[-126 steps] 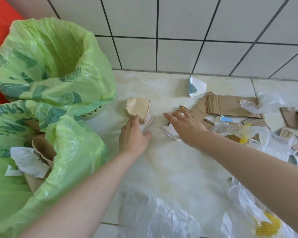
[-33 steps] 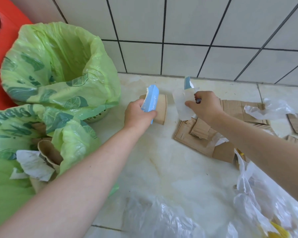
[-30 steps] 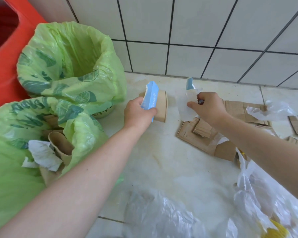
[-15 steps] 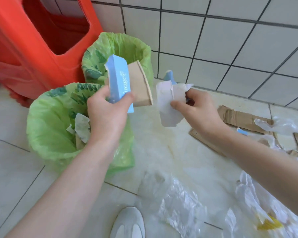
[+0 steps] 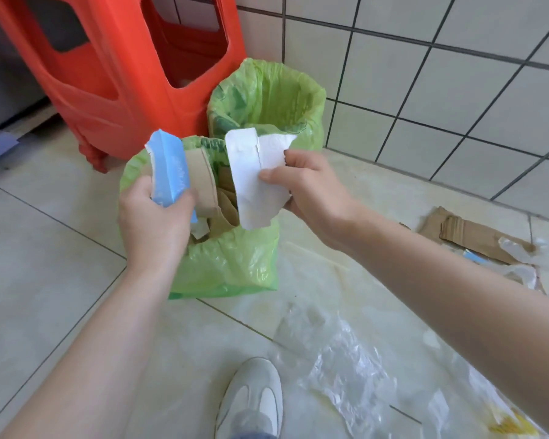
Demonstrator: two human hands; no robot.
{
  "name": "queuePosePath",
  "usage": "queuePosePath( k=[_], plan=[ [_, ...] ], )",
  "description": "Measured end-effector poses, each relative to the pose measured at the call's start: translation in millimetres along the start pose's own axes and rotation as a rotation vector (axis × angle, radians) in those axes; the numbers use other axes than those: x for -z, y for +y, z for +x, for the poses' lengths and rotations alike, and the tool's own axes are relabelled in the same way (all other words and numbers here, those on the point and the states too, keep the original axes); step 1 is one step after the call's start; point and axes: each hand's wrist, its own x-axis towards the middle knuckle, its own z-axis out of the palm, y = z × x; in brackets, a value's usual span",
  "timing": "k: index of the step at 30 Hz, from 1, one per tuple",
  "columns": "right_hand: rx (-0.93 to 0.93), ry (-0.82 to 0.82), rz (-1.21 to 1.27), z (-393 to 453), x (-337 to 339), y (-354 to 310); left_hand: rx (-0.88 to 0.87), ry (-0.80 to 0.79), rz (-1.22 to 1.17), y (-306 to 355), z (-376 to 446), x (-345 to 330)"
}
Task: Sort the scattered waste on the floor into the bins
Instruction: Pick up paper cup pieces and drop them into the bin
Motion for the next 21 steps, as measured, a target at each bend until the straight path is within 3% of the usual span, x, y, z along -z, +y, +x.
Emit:
queuePosePath(
  k=[5,9,14,21],
  plan=[
    [-0.285,-0.129,0.121,26.4,-33.2,1.3,0.062,-0.086,-0.014,-4.3,1.8,0.2],
    [-0.354,-0.165,0.072,42.4,-39.5,10.4,0.076,-0.098,0.009,-0.6,7.9,-3.0],
    [-0.328,-0.144,-0.128,47.7,-39.2,18.7,0.133,-0.13,-0.015,-7.7,10.6,-0.3],
    [-0.205,-0.105,-0.265,33.4,-30.0,8.1,0.038,-0.129,0.004,4.7,-0.5,-2.6]
  ],
)
